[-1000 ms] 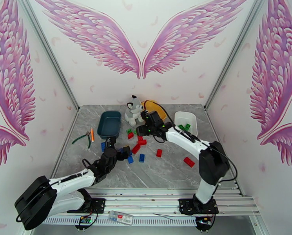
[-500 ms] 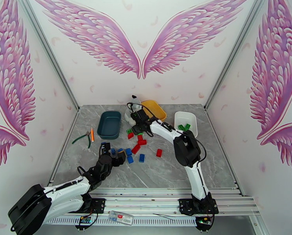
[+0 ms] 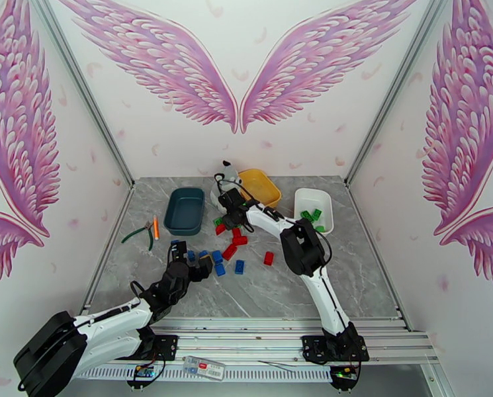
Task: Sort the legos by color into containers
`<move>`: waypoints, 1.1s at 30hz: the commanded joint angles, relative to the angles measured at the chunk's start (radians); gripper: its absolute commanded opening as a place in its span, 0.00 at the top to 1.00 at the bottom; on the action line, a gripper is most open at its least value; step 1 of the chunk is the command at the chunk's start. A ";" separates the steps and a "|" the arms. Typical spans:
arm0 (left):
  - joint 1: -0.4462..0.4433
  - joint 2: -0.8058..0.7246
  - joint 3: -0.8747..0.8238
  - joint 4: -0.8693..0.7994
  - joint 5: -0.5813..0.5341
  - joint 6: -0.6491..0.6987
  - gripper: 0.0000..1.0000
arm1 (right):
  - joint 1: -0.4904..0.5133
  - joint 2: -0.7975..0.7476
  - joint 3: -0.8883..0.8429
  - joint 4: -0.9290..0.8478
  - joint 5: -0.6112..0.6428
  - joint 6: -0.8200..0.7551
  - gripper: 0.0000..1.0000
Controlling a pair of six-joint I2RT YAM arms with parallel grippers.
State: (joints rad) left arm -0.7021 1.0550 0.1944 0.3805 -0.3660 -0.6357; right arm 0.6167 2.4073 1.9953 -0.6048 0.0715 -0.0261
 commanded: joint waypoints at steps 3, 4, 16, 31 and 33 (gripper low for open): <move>0.004 0.013 0.020 0.020 0.012 0.006 0.01 | 0.007 0.036 0.024 -0.030 -0.006 0.011 0.48; 0.004 0.017 0.022 0.021 0.013 0.007 0.01 | 0.007 0.036 0.022 -0.032 -0.006 0.009 0.49; 0.003 0.198 0.132 0.105 0.070 0.029 0.01 | 0.008 -0.166 -0.231 0.146 -0.028 0.091 0.67; -0.026 0.637 0.469 0.331 0.206 0.022 0.01 | -0.059 -0.508 -0.532 0.208 0.172 0.224 0.72; -0.035 0.660 0.500 0.333 0.212 0.027 0.01 | -0.100 -0.549 -0.579 0.206 0.188 0.248 0.73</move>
State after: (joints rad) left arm -0.7246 1.6844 0.6384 0.6636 -0.1761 -0.6102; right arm 0.5766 1.9114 1.4757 -0.3843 0.1776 0.1669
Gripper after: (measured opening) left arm 0.986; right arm 0.358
